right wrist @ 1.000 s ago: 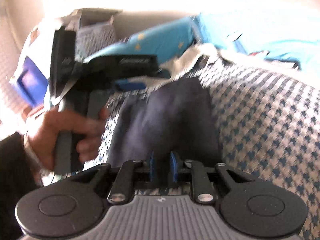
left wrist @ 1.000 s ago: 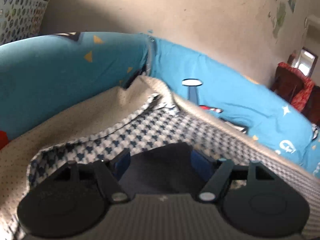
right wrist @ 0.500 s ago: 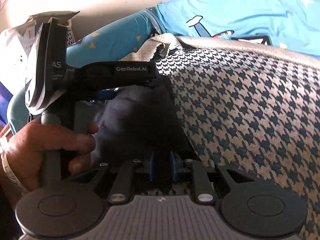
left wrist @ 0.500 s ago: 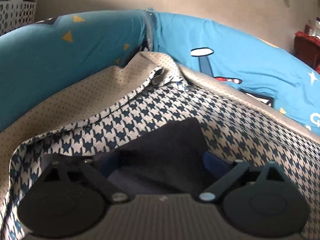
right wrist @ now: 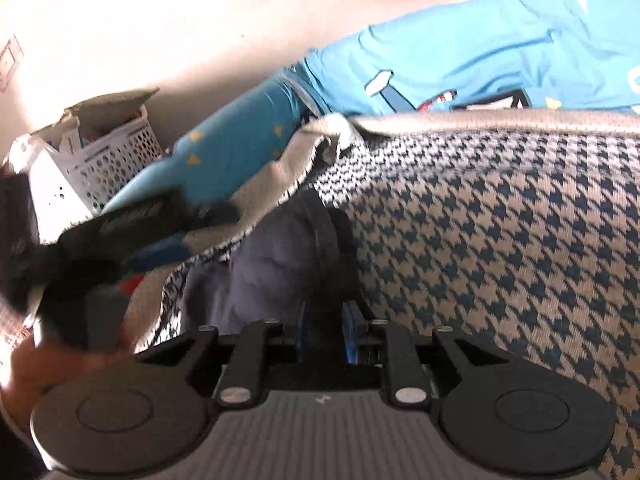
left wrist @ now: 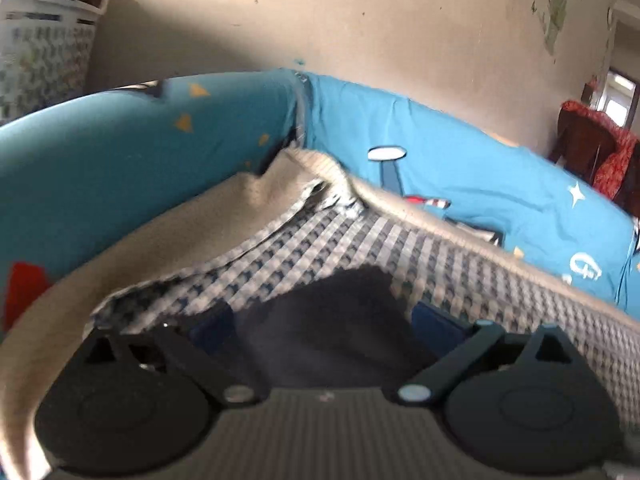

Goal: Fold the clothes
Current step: 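Press the placed bundle flat with both grippers, then lift both open grippers up and back from the black bundle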

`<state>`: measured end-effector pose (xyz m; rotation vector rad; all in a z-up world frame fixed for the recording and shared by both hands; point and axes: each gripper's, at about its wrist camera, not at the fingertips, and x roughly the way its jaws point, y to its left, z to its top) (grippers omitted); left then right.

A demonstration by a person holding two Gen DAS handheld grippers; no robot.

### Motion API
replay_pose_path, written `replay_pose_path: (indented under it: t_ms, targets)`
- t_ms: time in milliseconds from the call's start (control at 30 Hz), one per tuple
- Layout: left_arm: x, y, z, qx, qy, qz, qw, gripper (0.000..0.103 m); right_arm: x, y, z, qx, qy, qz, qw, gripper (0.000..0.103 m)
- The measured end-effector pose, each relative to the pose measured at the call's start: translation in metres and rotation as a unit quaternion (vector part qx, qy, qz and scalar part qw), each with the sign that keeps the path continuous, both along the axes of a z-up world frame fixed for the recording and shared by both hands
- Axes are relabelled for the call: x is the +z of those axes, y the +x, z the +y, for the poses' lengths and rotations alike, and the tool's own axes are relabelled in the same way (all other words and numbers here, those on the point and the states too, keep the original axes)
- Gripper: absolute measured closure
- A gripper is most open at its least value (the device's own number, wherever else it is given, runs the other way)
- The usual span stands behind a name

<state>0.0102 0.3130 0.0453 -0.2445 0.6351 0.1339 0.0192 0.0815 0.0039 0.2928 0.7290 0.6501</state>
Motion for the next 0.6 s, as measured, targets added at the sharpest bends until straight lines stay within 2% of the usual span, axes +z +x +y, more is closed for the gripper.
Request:
replay_pose_path:
  t_ms: [200, 333, 467, 600]
  targets:
    - [-0.008, -0.045, -0.003, -0.017, 0.019, 0.038, 0.999, 0.003, 0.004, 0.007, 0.01, 0.001, 0.007, -0.022, 1.0, 0.082]
    - [-0.018, -0.063, -0.014, -0.045, 0.033, 0.06, 0.9966, 0.003, 0.001, 0.013, 0.015, 0.001, 0.012, -0.017, 1.0, 0.082]
    - [-0.029, -0.065, -0.029, -0.064, 0.068, 0.091, 0.9915, 0.003, -0.005, 0.019, 0.022, 0.004, 0.015, -0.012, 1.0, 0.082]
    - [-0.043, -0.061, -0.035, -0.07, 0.093, 0.133, 0.9842, 0.003, -0.016, 0.026, 0.03, -0.008, -0.019, -0.006, 1.0, 0.081]
